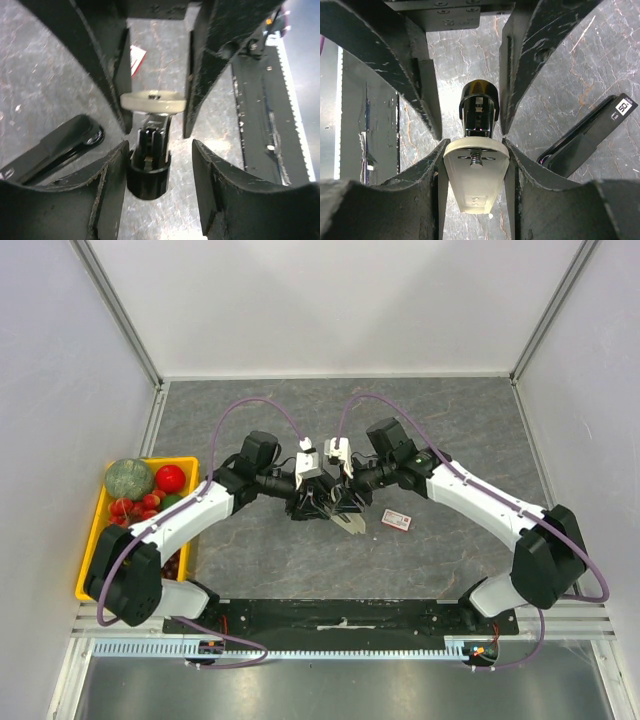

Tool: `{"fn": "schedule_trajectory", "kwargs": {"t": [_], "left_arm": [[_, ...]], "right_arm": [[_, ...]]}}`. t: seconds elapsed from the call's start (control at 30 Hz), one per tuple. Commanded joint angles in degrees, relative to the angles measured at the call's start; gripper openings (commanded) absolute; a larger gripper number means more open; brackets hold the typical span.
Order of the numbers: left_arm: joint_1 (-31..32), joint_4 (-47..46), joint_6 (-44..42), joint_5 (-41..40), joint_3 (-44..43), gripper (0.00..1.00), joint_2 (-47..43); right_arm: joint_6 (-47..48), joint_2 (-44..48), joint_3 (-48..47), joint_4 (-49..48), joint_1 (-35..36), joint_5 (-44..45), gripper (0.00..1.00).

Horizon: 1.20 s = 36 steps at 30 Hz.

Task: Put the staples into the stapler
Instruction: Open the stapler at the center of the board.

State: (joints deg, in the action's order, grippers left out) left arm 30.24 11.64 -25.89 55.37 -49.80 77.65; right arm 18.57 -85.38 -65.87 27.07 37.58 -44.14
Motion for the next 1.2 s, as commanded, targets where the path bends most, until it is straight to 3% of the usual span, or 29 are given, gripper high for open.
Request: {"fn": "schedule_trajectory", "kwargs": {"t": [0.0,0.13,0.23,0.3,0.43,0.73,0.77,0.87,0.9,1.07,1.17], "left_arm": [[-0.18,-1.71,1.90,9.75,-2.84,0.58,1.71],[-0.09,3.12,-0.83,11.24,-4.95,0.37,4.09],[-0.09,4.88,-2.06,11.86,-5.74,0.29,5.06],[-0.18,5.15,-2.23,11.69,-5.75,0.30,5.06],[-0.18,5.59,-2.76,9.93,-5.48,0.43,4.71],[-0.09,6.20,-3.11,8.26,-5.22,0.46,4.44],[-0.09,6.20,-3.03,8.26,-5.39,0.44,4.53],[-0.09,5.68,-2.15,8.35,-6.09,0.21,5.14],[-0.09,5.76,-1.80,8.43,-6.27,0.02,5.58],[-0.44,5.68,-0.31,5.28,-6.89,0.02,5.33],[-3.95,4.01,1.79,3.25,-6.19,0.02,2.96]], "right_arm": [[-3.36,3.82,1.61,-6.85,-0.23,-3.76,0.00],[-4.33,4.79,2.06,-8.00,-0.93,-3.85,0.00],[-4.68,4.96,2.14,-8.35,-1.55,-3.94,0.00],[-4.77,5.23,2.32,-8.52,-1.72,-4.02,0.00],[-5.03,5.67,2.67,-9.05,-2.34,-3.94,0.00],[-4.94,6.19,3.20,-9.67,-2.78,-3.15,0.00],[-4.94,6.19,3.29,-9.67,-2.78,-3.23,0.00],[-4.95,6.19,3.55,-10.02,-2.87,-3.06,0.00],[-4.94,6.28,3.55,-10.02,-2.78,-2.71,0.00],[-3.63,8.47,4.60,-10.28,-3.92,-0.60,0.00],[-3.45,11.29,6.45,-10.63,-7.95,-1.38,0.00]]}}
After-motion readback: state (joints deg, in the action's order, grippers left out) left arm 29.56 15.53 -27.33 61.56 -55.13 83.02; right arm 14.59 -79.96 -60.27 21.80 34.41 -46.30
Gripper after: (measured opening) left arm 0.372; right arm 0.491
